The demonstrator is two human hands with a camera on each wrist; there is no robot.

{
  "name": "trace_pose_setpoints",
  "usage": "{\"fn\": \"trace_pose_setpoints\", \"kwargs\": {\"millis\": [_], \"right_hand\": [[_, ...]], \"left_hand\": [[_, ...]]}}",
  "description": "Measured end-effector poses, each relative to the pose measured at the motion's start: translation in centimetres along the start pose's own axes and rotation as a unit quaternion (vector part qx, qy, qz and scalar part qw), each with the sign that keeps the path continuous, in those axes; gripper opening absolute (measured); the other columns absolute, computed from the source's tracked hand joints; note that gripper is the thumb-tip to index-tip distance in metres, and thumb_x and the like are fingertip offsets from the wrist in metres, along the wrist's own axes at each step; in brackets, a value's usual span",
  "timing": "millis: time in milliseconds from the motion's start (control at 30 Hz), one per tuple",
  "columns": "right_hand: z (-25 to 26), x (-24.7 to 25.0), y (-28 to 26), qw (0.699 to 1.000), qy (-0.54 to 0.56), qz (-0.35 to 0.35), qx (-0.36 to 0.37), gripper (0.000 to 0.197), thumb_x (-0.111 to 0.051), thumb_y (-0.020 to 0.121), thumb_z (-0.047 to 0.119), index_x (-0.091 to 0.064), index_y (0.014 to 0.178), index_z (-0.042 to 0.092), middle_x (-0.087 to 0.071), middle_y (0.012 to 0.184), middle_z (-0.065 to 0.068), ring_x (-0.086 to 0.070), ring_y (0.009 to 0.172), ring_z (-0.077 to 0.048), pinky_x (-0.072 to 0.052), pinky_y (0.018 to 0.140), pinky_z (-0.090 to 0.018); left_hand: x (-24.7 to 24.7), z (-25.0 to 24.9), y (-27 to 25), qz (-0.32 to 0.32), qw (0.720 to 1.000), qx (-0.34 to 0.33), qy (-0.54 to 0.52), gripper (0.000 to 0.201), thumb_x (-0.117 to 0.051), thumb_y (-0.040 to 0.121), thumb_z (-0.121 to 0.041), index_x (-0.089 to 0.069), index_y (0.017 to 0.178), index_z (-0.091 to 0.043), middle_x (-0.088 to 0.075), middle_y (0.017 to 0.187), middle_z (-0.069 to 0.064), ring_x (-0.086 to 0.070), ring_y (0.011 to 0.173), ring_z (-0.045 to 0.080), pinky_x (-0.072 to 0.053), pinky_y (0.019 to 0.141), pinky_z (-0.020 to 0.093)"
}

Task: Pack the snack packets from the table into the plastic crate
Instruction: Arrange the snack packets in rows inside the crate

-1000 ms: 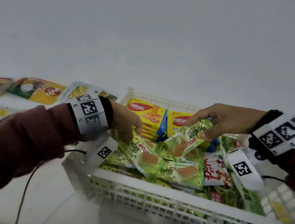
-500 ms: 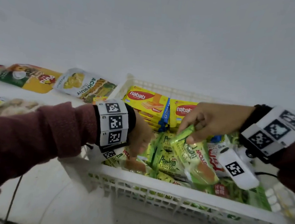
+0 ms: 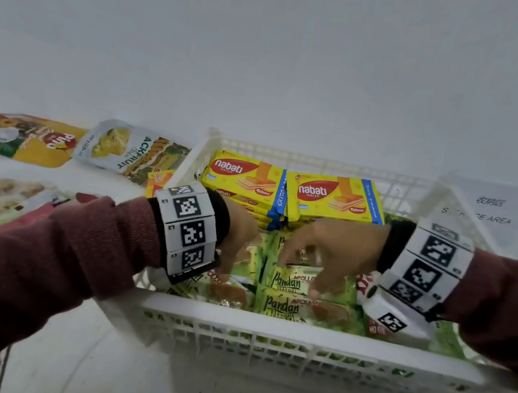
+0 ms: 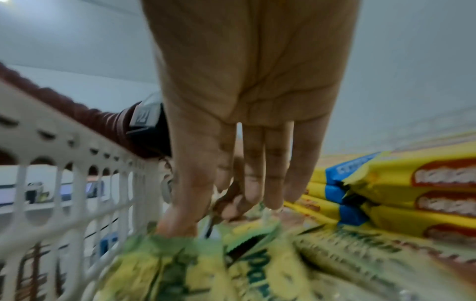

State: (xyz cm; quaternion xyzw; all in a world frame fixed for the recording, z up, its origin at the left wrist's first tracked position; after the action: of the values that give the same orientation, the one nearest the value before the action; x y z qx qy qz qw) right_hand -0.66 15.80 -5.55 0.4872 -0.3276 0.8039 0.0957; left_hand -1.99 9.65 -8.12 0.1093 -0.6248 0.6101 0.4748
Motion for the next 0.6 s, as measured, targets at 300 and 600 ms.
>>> {"fn": "trace_pose_setpoints", "kwargs": {"millis": [300,600], "right_hand": [[-1.7,-1.9,-0.9,0.999,-0.004,0.011,-0.047,0.055,-0.074,0.075,0.015,-0.053,0.126,0.020,-0.054,0.091,0.007,-0.052,0.087,-0.016,-0.038,0.067,-0.017],[-4.3,-6.5,0.2,0.971,-0.147,0.089,-0.167,0.101,-0.051,0.084,0.057,0.018,0.146,0.017,0.024,0.153,-0.012,0.012,0.143,-0.033,-0.004,0.118,-0.049]], "left_hand": [[-0.6,0.1,0.1,0.019,1.000,0.006,0.009,0.039,-0.066,0.085,-0.023,-0.058,0.118,-0.004,-0.058,0.108,0.008,-0.053,0.097,0.018,-0.044,0.071,0.027],[-0.8,0.8,0.2,-0.009,1.000,0.019,-0.019,0.117,-0.070,0.074,-0.048,0.016,0.148,-0.020,0.001,0.157,0.008,-0.012,0.144,0.028,-0.023,0.113,0.045]]}}
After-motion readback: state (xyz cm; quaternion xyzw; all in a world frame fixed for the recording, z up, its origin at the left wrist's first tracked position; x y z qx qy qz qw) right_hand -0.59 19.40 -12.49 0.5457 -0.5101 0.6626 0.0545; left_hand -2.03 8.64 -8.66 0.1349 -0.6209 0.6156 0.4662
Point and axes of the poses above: each hand's wrist, its own y-axis towards the middle knuckle, its own x-axis out of the back of the hand, z = x × y, the point moved 10 cm from there along y, towards the middle knuckle
